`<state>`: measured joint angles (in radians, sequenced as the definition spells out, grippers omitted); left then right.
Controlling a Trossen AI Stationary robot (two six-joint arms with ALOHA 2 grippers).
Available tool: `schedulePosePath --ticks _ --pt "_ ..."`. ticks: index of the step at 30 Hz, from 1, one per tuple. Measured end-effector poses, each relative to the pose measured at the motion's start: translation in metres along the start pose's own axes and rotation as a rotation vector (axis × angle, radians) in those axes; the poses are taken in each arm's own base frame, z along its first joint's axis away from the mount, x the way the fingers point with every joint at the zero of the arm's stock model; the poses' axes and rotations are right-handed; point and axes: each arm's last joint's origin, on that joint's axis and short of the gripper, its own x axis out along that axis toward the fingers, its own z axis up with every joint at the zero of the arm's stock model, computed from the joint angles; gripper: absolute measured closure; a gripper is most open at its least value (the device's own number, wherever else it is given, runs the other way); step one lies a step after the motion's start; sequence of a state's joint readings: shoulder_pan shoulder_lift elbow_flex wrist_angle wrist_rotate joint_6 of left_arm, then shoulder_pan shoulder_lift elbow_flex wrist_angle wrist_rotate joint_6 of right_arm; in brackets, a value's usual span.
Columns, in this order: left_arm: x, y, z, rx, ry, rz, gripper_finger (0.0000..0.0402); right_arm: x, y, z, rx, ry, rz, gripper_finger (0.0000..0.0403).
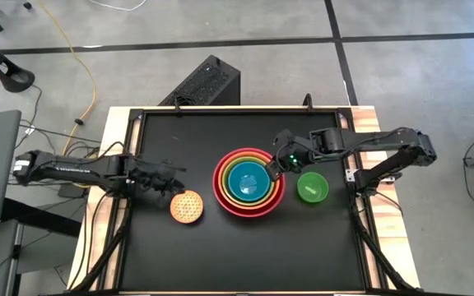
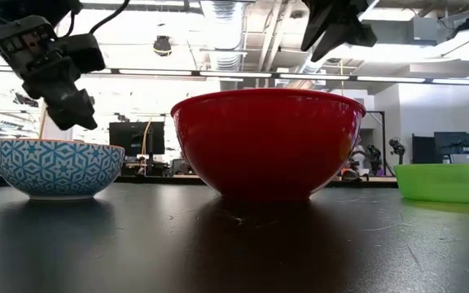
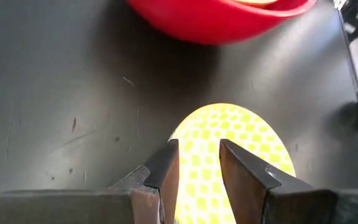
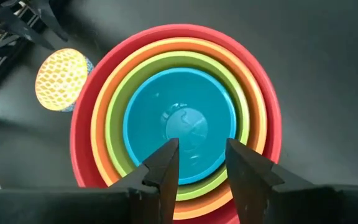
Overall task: Nest bowls inside each other
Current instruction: Stack the orange patterned bowl on top of the blue bowl
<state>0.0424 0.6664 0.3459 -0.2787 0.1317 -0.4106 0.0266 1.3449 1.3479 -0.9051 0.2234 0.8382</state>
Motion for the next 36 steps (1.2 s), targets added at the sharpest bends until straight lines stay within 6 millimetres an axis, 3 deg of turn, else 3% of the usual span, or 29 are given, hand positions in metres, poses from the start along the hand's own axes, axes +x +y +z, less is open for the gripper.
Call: schedulePosePath --ticks 11,26,29,33,36 --pt "0.024 -0.008 0.01 0.116 0.162 0.136 0.0298 0.001 -0.004 0.004 -0.049 0.007 -0.01 0.0257" --pt "0.055 0.001 -0.005 0.075 0.358 0.167 0.0301 0.001 -0.004 -0.002 -0.096 0.04 -0.03 0.0257" --pt "0.057 0.001 -0.006 0.051 0.368 0.176 0.0318 0.0 -0.005 -0.003 -0.109 0.051 -0.04 0.0257" --pt "0.057 0.002 -0.007 0.039 0.373 0.176 0.038 0.001 -0.006 -0.002 -0.125 0.048 -0.043 0.0257" --pt "0.057 0.001 -0.005 -0.002 0.363 0.185 0.0392 0.001 -0.007 -0.001 -0.139 0.043 -0.049 0.0257"
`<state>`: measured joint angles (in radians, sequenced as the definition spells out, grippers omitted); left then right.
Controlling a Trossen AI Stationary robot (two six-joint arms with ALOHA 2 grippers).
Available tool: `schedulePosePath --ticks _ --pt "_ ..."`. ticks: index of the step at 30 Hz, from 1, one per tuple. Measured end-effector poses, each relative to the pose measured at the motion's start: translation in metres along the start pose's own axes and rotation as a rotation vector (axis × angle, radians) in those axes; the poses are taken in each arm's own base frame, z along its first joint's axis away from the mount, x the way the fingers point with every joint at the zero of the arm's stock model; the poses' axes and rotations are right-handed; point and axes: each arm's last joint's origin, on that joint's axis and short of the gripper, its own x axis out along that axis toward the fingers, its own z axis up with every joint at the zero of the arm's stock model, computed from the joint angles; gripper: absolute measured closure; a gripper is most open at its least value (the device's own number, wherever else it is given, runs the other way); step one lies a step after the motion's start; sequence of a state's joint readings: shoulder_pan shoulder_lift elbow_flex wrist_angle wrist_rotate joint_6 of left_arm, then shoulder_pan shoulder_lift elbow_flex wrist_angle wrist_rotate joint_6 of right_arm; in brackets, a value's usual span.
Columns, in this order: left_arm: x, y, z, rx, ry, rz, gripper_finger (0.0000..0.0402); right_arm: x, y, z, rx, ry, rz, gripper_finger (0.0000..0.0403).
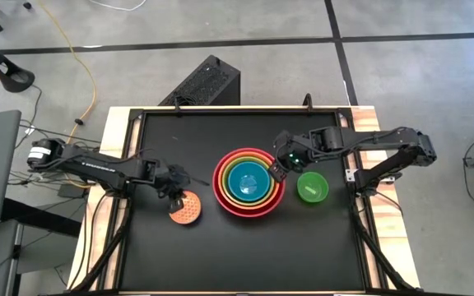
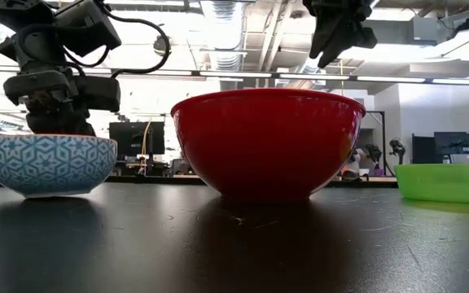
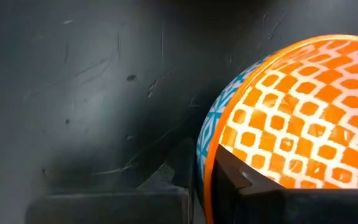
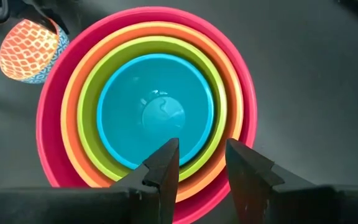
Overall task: Nest bowls inside each other
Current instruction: Stack the orange patterned bowl on top of the blue bowl
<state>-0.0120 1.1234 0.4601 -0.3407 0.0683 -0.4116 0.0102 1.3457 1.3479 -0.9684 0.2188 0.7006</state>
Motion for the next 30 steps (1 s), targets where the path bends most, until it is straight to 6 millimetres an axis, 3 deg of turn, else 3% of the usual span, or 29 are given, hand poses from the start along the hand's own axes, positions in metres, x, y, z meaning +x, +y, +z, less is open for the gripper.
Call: schedulePosePath --ticks 4,10,15,18,22,30 --pt "-0.012 -0.006 0.013 0.023 -0.026 -0.004 0.0396 0.0 -0.002 0.001 -0.009 0.001 -0.008 0.0257" --pt "-0.065 -0.022 0.057 0.147 -0.042 -0.003 0.0397 0.0 -0.002 0.0 -0.028 0.013 -0.013 0.0257" --pt "-0.115 -0.037 0.102 0.223 -0.288 -0.006 0.0397 0.0 -0.002 0.0 -0.029 0.013 -0.012 0.0257" --pt "-0.127 -0.039 0.124 0.207 -0.422 0.012 0.0398 0.0 -0.002 0.0 -0.027 0.014 -0.012 0.0257" --pt "-0.112 -0.037 0.149 0.174 -0.457 -0.002 0.0398 -0.001 -0.005 -0.004 0.01 0.048 -0.037 0.0257" --pt "-0.036 -0.03 0.205 0.184 -0.312 -0.011 0.0398 -0.021 -0.014 -0.023 0.046 0.12 -0.131 0.0257"
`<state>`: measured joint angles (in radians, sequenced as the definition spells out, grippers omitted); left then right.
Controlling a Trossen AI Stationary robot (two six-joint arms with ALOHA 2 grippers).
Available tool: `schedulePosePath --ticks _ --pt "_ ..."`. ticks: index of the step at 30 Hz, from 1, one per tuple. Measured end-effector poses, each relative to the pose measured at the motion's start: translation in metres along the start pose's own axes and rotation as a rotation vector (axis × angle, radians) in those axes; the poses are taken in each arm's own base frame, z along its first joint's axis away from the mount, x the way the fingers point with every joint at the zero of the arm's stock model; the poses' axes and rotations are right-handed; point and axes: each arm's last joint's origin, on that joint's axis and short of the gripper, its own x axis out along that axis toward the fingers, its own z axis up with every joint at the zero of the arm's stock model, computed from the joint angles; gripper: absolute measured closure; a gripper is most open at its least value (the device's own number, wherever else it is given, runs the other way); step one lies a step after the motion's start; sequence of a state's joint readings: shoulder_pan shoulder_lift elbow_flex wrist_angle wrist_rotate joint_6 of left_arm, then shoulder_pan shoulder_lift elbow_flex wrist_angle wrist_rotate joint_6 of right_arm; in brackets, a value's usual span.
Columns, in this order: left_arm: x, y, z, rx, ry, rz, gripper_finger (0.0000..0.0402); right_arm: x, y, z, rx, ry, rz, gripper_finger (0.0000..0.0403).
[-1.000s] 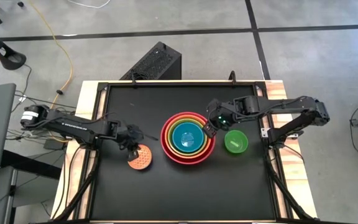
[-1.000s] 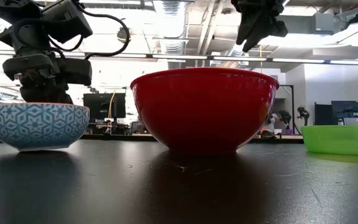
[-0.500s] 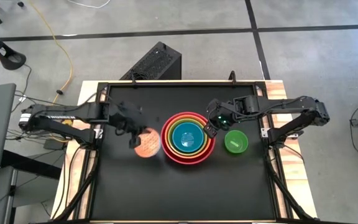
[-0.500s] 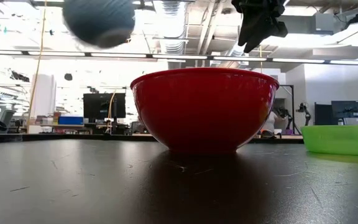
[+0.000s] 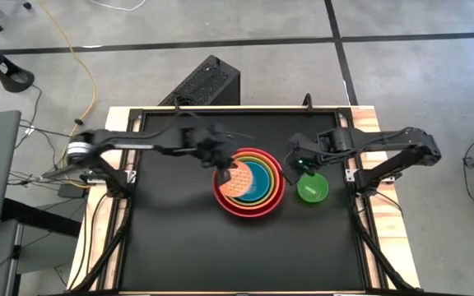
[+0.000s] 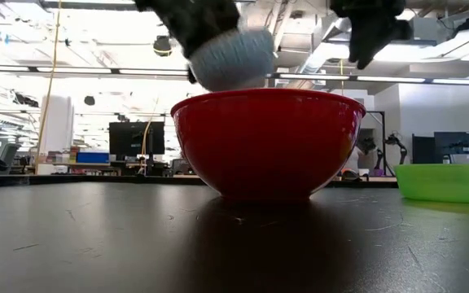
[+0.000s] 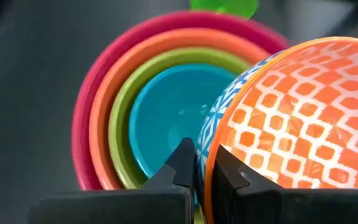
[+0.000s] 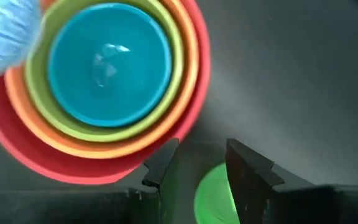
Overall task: Nest bowls inside each other
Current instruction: Stack the orange patterned bowl on top of the blue bowl
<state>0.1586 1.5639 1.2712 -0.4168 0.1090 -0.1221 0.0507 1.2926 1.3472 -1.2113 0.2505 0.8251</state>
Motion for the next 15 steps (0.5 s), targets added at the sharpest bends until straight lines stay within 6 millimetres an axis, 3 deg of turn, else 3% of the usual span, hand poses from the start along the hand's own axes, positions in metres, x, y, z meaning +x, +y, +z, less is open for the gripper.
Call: schedulePosePath --ticks 7,11,15 --pt "0.057 0.013 0.02 0.033 0.077 -0.026 0.0396 -0.015 -0.008 -0.014 0.046 -0.044 -0.083 0.0257" --pt "0.087 0.018 0.015 0.036 0.16 -0.012 0.0395 -0.02 -0.009 -0.021 0.051 -0.057 -0.107 0.0257" --pt "0.101 0.021 0.009 0.038 0.202 -0.008 0.0394 -0.024 -0.009 -0.025 0.049 -0.067 -0.106 0.0257"
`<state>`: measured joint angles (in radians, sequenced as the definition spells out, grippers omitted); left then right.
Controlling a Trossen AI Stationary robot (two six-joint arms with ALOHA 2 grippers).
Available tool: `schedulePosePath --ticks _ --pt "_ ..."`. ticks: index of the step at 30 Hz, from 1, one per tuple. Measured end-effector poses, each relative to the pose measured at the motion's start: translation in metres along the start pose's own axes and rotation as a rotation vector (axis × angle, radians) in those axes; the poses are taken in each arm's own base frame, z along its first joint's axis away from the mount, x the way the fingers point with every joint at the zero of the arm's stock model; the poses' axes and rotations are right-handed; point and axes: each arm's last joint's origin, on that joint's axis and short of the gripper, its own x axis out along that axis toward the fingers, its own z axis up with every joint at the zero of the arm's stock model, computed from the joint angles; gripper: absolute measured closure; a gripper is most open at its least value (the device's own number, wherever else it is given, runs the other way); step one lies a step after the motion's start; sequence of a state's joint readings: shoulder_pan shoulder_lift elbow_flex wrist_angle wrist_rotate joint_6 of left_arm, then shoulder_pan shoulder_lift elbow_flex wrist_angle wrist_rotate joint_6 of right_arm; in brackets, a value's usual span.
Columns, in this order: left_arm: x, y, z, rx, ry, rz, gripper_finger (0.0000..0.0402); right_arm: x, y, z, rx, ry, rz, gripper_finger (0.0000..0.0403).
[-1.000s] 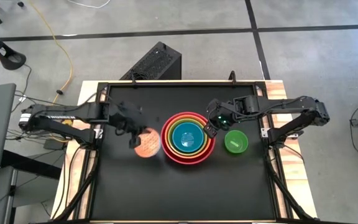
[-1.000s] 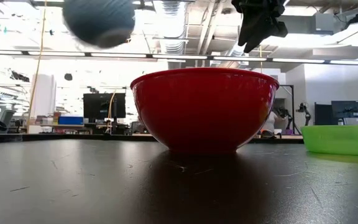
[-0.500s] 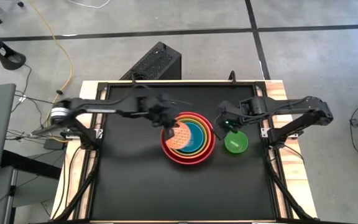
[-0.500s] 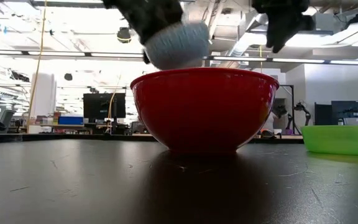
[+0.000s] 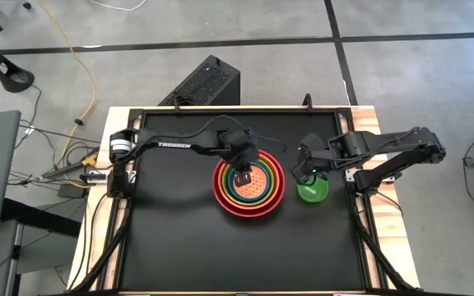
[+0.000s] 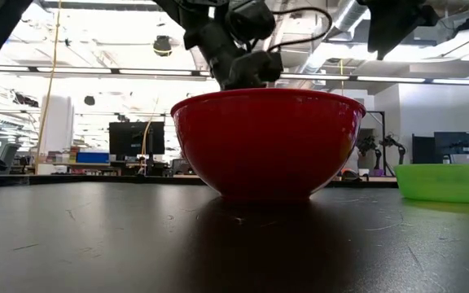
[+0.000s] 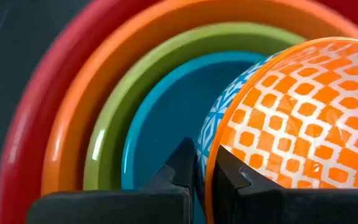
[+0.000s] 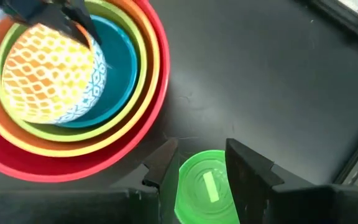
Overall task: Nest bowls inside each other
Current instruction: Stack the orange patterned bowl on top of the blue bowl
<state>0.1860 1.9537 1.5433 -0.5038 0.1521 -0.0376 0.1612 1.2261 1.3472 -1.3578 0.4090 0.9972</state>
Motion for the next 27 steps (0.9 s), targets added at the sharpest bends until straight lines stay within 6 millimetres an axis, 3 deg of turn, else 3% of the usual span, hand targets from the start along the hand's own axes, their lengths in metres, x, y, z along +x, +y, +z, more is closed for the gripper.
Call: schedulePosePath --ticks 18,27 --pt "0.019 0.008 -0.011 0.003 0.062 0.11 0.0389 -0.002 -0.001 -0.003 -0.022 0.003 -0.017 0.0257" --pt "0.018 0.007 -0.013 0.027 0.095 0.089 0.0311 -0.002 -0.002 -0.003 -0.021 0.008 -0.019 0.0257"
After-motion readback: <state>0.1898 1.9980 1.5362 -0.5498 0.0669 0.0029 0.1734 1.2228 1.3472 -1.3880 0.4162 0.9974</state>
